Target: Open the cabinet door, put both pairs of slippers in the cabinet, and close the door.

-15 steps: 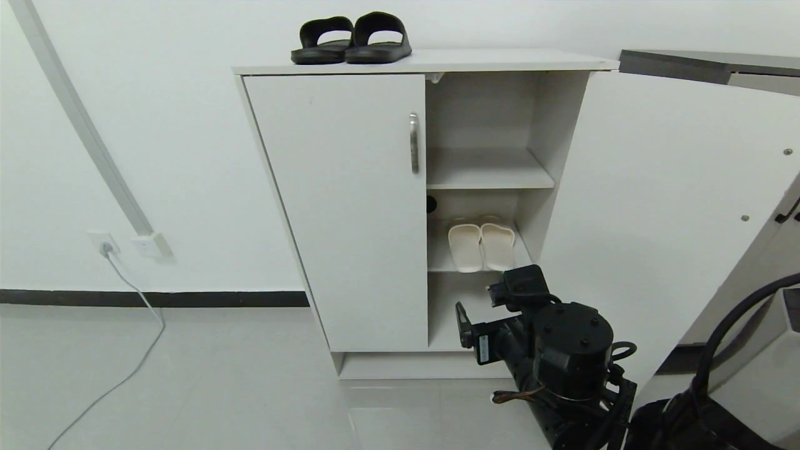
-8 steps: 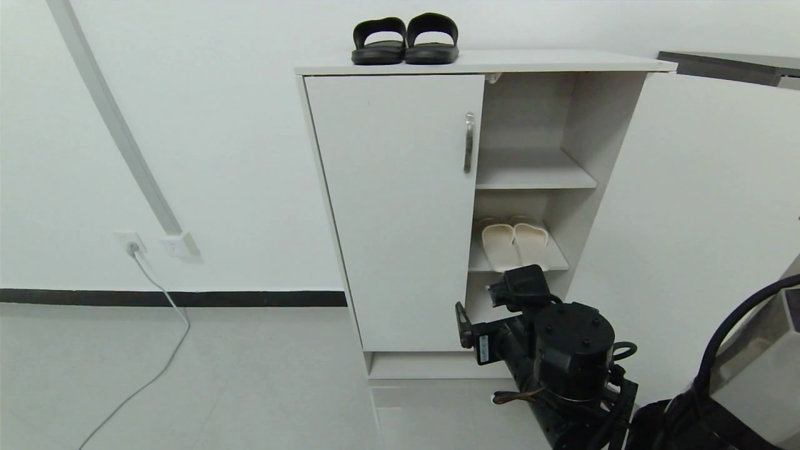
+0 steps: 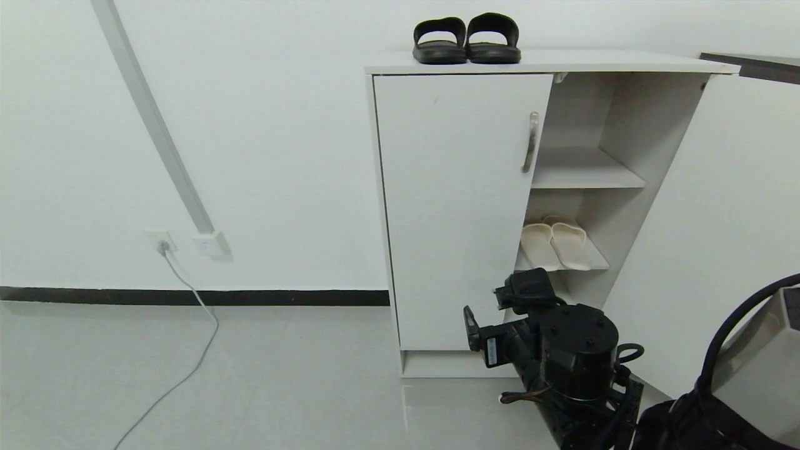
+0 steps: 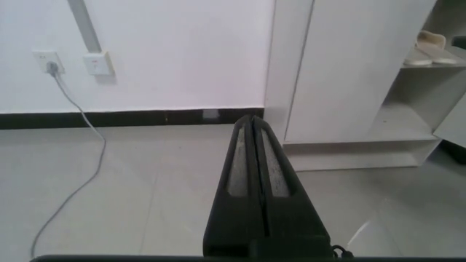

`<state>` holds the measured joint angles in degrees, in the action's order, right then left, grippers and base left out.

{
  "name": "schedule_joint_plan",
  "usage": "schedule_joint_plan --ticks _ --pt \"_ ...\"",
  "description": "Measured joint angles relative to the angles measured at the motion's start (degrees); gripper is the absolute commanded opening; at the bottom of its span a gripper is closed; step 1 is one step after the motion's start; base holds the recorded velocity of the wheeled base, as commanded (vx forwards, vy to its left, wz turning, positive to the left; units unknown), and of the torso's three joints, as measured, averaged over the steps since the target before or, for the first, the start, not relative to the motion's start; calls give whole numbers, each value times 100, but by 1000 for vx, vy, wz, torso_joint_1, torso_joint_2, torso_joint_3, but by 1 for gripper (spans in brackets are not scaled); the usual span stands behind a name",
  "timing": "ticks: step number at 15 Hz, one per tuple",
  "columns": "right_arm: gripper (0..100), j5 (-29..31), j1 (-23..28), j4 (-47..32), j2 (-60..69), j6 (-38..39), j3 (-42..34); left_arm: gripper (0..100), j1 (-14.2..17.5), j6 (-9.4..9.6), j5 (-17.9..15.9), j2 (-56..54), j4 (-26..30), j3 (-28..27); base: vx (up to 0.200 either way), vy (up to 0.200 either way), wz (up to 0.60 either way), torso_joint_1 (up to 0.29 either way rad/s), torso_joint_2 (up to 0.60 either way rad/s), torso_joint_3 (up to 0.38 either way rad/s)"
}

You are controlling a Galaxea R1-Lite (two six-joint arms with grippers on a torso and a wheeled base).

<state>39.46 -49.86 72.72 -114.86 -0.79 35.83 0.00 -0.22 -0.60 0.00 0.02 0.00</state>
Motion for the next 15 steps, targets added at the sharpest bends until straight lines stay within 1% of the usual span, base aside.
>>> schedule_joint_plan --ticks 15 --pt "100 -11 11 9 4 -51 -74 0 0 -21 27 0 -2 -2 0 0 0 0 0 0"
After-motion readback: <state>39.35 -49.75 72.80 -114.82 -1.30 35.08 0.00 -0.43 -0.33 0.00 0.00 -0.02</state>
